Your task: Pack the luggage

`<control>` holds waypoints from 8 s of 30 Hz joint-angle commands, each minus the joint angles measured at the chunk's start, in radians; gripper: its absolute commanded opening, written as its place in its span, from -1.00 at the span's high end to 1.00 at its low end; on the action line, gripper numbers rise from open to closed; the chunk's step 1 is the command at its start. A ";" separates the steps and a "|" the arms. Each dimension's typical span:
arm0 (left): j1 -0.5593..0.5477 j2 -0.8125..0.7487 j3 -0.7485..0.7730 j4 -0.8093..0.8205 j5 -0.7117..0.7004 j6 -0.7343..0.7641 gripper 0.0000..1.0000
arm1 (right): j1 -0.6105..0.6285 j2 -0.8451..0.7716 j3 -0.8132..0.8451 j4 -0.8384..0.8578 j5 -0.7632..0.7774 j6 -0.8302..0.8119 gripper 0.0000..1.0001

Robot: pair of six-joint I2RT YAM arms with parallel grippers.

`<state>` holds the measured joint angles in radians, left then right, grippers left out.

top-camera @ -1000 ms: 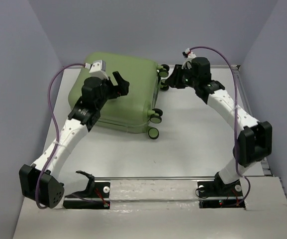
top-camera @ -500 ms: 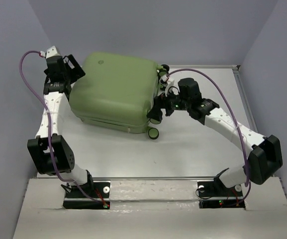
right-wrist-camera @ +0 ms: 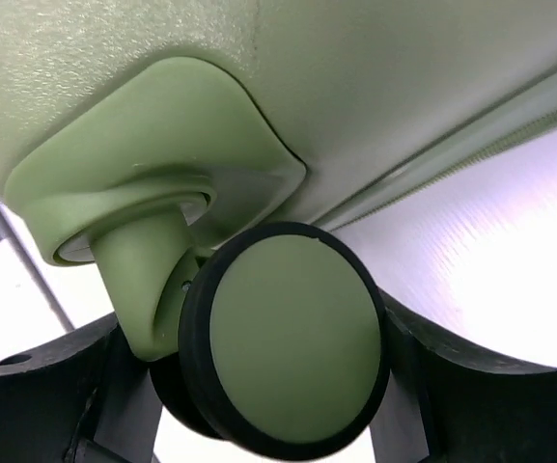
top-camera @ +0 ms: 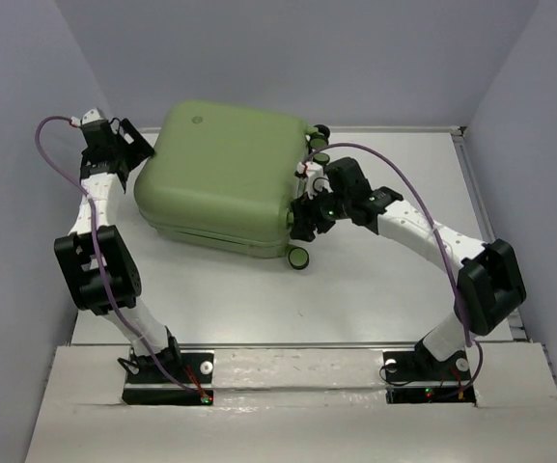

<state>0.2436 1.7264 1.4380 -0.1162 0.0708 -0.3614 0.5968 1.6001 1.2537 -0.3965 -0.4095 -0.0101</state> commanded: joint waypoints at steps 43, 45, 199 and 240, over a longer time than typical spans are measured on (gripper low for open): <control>-0.228 0.599 0.982 0.079 0.339 -0.106 -0.98 | -0.167 -0.513 -0.427 0.133 0.150 0.377 0.86; -0.230 0.710 1.091 0.120 0.407 -0.146 -0.98 | -0.167 -0.505 -0.457 0.166 0.213 0.398 0.86; -0.239 -0.426 -0.191 0.046 0.243 -0.119 -0.98 | 0.670 -0.282 -0.571 0.628 0.853 0.572 0.86; -0.316 -0.396 -0.840 0.576 0.635 -0.447 -0.96 | 0.610 0.300 0.340 0.522 0.487 0.182 0.86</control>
<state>-0.0483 1.3369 0.6689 0.6716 0.4652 -0.7876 1.1889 1.9198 1.4528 -0.1001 0.3634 0.2226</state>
